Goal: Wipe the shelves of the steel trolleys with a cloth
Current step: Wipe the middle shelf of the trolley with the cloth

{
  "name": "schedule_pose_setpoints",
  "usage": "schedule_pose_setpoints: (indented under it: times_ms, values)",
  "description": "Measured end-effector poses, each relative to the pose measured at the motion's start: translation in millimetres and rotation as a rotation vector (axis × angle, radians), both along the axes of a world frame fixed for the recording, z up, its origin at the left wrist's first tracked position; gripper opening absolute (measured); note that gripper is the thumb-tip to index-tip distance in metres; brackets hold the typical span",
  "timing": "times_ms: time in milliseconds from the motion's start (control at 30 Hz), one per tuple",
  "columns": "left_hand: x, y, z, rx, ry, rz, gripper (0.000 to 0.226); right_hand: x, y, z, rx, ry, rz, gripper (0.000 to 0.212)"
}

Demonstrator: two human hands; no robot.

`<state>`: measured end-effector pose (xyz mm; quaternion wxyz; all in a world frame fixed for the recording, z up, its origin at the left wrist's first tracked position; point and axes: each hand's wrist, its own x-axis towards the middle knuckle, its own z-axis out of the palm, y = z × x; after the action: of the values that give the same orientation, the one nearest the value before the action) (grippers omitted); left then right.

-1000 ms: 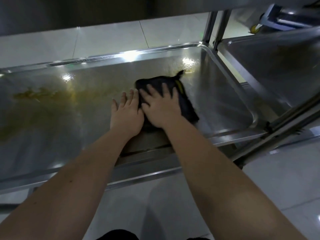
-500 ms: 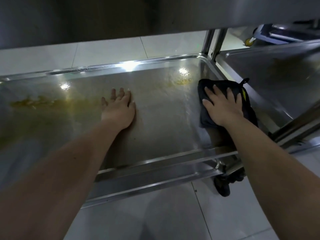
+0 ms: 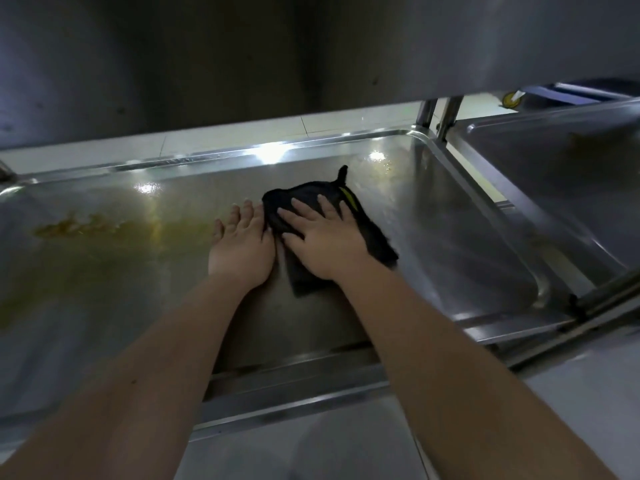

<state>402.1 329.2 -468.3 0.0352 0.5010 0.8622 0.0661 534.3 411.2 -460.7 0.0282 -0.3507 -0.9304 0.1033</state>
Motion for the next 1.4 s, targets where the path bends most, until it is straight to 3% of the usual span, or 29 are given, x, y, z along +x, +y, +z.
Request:
schedule_pose_setpoints:
  times_ms: [233,333,400,533,633,700,867,967,1067,1200,1300,1333,1400]
  values:
    - [3,2,-2,-0.007,0.017,-0.018,0.057,137,124,8,0.02,-0.144,-0.539,0.054]
    - [2,3,-4,-0.014,0.034,-0.016,0.057,121,122,5,0.005,-0.161,-0.626,0.056]
    - [2,3,-4,-0.017,0.035,-0.012,0.057,75,104,7,-0.007,-0.13,-0.564,0.056]
    - [3,1,-2,-0.01,0.025,-0.002,0.057,-29,32,2,-0.01,-0.06,-0.121,0.054]
    - [4,0,0,-0.008,0.007,0.007,0.058,-41,23,3,-0.046,-0.032,0.03,0.052]
    - [4,-1,1,-0.005,-0.01,0.004,0.057,-15,51,4,-0.003,-0.036,-0.039,0.052]
    - [3,-1,0,0.012,-0.029,-0.008,0.056,101,139,6,0.013,-0.097,-0.49,0.054]
    - [1,2,-2,0.023,-0.039,0.003,0.056,113,141,3,0.009,-0.116,-0.597,0.055]
    - [-1,0,1,0.128,-0.212,0.036,0.054,59,108,5,-0.008,-0.083,-0.512,0.056]
    - [-3,-7,4,0.474,-0.587,0.085,0.05,-46,15,-2,0.023,-0.063,-0.125,0.057]
    - [-4,-7,8,0.63,-0.82,0.191,0.045,-79,-29,-2,0.012,-0.065,0.021,0.066]
    - [-3,-8,10,0.645,-0.855,0.191,0.044,-79,-31,3,-0.039,-0.009,0.019,0.062]
    - [-5,-10,16,0.599,-0.783,0.151,0.043,-65,-24,15,-0.245,0.277,-0.077,0.05]
